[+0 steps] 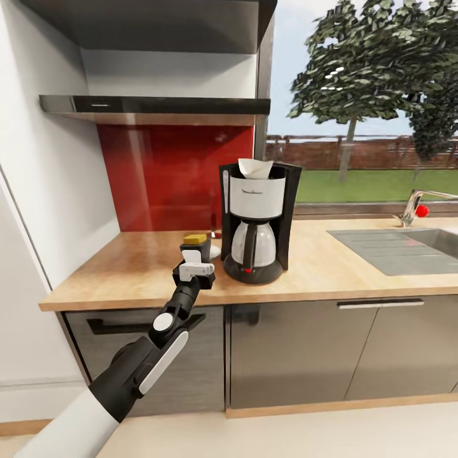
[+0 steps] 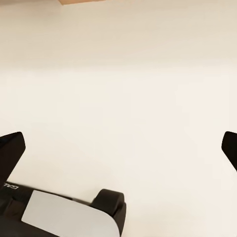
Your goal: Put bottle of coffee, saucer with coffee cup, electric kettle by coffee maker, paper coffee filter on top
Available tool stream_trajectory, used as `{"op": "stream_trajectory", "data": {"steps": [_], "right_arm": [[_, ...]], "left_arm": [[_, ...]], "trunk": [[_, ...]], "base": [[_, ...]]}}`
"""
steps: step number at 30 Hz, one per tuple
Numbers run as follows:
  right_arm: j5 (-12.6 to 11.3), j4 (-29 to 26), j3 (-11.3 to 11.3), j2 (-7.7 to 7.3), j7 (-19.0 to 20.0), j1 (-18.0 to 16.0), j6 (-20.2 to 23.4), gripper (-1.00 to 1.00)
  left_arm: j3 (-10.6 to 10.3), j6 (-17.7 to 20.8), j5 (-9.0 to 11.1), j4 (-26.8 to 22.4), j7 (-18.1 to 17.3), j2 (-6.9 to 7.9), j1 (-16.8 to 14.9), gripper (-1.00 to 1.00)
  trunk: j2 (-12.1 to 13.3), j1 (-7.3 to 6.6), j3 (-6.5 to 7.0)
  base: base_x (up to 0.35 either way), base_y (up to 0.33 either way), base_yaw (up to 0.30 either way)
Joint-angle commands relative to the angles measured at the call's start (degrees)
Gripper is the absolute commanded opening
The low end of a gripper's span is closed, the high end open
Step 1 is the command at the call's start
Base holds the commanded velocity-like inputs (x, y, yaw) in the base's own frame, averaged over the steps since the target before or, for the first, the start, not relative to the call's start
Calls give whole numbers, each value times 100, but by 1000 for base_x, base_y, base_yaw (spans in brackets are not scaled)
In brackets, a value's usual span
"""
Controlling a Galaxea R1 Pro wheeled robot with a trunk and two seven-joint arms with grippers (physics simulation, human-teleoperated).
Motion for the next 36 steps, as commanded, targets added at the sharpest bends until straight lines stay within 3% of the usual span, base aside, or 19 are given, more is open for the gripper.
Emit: {"op": "stream_trajectory", "data": {"steps": [1,15,36], "right_arm": [[59,-5,-46,1,20,-9,-32,100],[52,-5,-54,1,21,-8,-31,100],[52,-5,-55,1,21,-6,-31,100]], "left_arm": [[-23,-5,33,-6,41,5,-8,-100],[-23,-5,33,-3,39,0,-8,-100],[-32,-5,24,220,64,-19,-8,-100]], "trunk": [[-45,22,-25],[-85,44,-43],[-85,44,-43]], "base": [[0,0,0],[2,0,0],[124,0,0]]}}
